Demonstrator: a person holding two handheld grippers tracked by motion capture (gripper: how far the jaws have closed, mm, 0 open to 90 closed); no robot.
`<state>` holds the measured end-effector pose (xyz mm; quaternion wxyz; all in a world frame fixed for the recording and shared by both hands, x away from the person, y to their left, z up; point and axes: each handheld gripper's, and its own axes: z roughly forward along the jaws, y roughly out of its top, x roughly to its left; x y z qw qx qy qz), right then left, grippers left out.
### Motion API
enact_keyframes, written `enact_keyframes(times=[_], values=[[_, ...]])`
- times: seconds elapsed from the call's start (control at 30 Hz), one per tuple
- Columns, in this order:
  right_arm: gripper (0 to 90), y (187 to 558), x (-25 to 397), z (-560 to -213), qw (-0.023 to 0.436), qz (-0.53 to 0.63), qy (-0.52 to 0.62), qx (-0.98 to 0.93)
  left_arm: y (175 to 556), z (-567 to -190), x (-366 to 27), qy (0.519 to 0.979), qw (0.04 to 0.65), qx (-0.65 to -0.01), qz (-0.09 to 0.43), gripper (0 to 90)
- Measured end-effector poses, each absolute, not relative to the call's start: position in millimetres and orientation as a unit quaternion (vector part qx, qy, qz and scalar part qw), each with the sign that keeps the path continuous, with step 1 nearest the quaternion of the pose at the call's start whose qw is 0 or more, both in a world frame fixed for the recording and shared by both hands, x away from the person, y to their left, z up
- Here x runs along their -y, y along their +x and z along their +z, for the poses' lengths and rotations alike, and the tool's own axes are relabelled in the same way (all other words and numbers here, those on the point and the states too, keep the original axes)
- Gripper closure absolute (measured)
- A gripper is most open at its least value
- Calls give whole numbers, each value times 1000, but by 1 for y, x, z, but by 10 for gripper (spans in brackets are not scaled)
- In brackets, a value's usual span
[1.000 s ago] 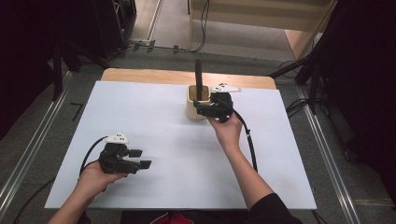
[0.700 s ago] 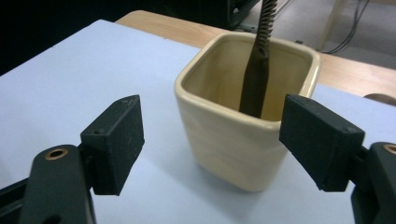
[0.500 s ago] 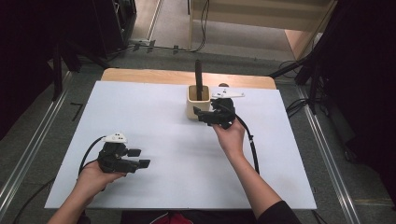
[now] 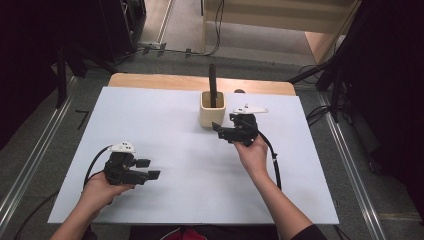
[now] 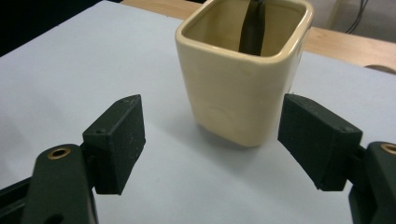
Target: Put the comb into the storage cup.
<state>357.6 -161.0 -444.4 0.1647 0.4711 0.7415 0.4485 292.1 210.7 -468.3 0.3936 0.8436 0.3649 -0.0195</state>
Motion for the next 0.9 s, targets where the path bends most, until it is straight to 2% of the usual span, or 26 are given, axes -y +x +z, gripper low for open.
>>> enact_keyframes(times=[0.23, 0.67, 0.77, 0.9], values=[[213, 354, 170, -450, 147, 433, 460, -761, 293, -468, -212, 841, 396, -369, -22, 343], [212, 337, 187, -455, 157, 410, 461, -771, 293, -468, -213, 841, 396, -369, -20, 343], [212, 333, 190, -455, 147, 411, 465, -770, 293, -468, -213, 840, 396, -369, -19, 343], [211, 326, 193, -455, 168, 399, 459, -776, 294, -468, -213, 840, 396, -369, -20, 343]])
